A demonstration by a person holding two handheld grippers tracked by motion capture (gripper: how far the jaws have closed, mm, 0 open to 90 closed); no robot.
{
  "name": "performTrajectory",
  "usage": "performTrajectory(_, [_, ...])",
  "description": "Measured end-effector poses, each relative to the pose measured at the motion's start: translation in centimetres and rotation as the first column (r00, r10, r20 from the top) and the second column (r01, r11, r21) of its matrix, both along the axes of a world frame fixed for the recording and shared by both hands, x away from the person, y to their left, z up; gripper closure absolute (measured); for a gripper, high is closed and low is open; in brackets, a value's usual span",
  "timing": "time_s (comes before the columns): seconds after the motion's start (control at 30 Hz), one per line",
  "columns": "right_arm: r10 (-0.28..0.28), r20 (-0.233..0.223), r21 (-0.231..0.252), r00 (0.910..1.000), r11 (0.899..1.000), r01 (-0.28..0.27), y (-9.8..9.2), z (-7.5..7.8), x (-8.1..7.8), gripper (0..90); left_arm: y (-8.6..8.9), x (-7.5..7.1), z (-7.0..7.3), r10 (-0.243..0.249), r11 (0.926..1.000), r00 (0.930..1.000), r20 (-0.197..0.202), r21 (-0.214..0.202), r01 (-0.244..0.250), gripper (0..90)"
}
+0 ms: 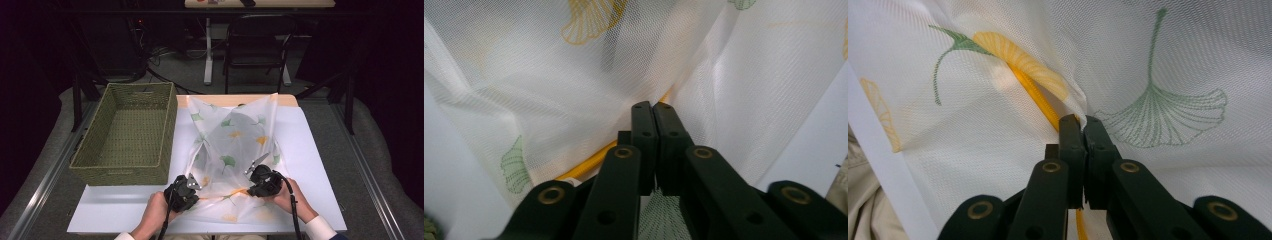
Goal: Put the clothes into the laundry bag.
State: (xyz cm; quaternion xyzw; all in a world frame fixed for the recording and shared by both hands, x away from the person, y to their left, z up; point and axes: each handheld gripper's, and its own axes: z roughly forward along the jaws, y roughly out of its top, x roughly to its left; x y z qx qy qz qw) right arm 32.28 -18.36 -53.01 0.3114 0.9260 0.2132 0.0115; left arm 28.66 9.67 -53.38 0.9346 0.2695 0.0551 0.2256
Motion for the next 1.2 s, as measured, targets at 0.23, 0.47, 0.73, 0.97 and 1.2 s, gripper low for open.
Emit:
performTrajectory(0.23, [0.005,0.007,-0.012,1.0,1.0,-0.005,0.2,-0.1,-0.1,85.3,1.4,-0.1,1.8,0.076,0.9957,0.9962,0.044,-0.058,-0.073,53.0])
performTrajectory(0.47, [0.055,0.005,-0.014,0.9985,0.998,-0.055,0.5,0.5,-0.3,57.6,4.1,-0.2,2.8,0.213,0.9735,0.9746,0.069,-0.099,-0.206,44.7])
performTrajectory(0.73, [0.061,0.035,0.033,0.9976,0.998,-0.062,0.7,1.9,-0.8,26.3,5.7,-0.3,2.6,0.273,0.9589,0.9605,0.053,-0.095,-0.267,47.0])
performTrajectory(0.97, [0.069,0.065,0.078,0.9955,0.994,-0.074,1.0,2.5,-1.2,17.0,6.3,0.1,1.7,0.293,0.9544,0.9561,0.002,-0.06,-0.292,55.6])
performTrajectory(1.2, [0.076,0.106,0.116,0.9915,0.989,-0.088,1.6,3.0,-1.6,15.6,6.4,0.3,0.6,0.285,0.9573,0.9558,-0.074,-0.031,-0.287,53.2])
